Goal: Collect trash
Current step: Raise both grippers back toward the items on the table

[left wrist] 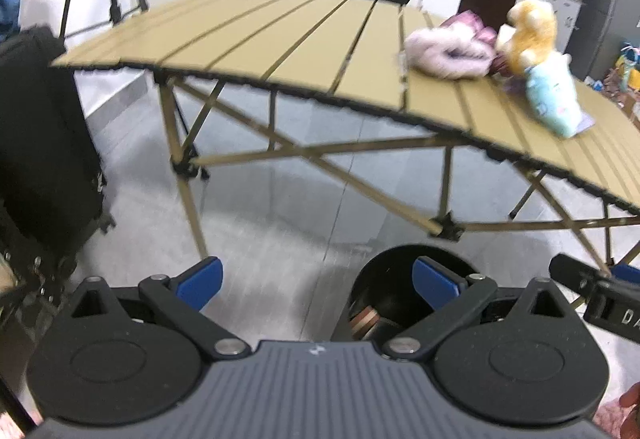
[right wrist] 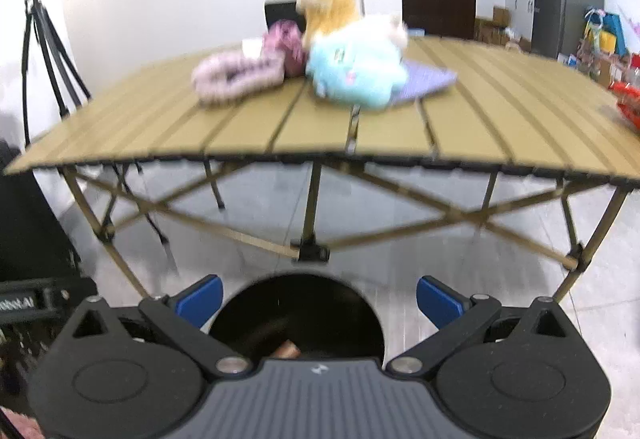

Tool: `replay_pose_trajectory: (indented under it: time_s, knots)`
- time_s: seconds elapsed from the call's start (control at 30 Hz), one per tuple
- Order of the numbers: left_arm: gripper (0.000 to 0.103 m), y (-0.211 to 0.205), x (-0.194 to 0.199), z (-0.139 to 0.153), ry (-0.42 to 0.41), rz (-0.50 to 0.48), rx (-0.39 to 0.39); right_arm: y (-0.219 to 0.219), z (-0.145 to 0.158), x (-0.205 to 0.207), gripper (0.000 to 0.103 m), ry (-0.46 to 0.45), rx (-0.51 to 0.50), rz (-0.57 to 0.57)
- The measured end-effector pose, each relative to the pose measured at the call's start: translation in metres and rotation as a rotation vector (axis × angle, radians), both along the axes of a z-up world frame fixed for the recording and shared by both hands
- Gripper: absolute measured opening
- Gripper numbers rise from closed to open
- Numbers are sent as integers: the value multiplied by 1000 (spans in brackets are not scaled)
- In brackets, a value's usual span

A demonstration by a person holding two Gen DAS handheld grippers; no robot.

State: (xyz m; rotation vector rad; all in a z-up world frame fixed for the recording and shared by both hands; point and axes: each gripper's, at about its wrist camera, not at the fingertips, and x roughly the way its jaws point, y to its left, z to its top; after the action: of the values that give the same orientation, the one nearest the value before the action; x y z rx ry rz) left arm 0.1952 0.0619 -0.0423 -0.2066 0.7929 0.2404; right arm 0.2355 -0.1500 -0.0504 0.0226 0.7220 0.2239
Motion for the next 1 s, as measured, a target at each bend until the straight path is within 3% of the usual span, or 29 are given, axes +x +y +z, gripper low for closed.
replay_pose_trajectory:
  time_s: [0.5,0.77,1.0]
  knots:
    - [103,-33,38,56,-162,-36,17,-40,65,21,103,-266,83,-82]
    - [103,-34,72,73,-203,-21,64,-46,73,50,103,-357,133,-112]
    - [103,-28,103,74,-200,-10,62,-48,68,81,103,-384,156,-116]
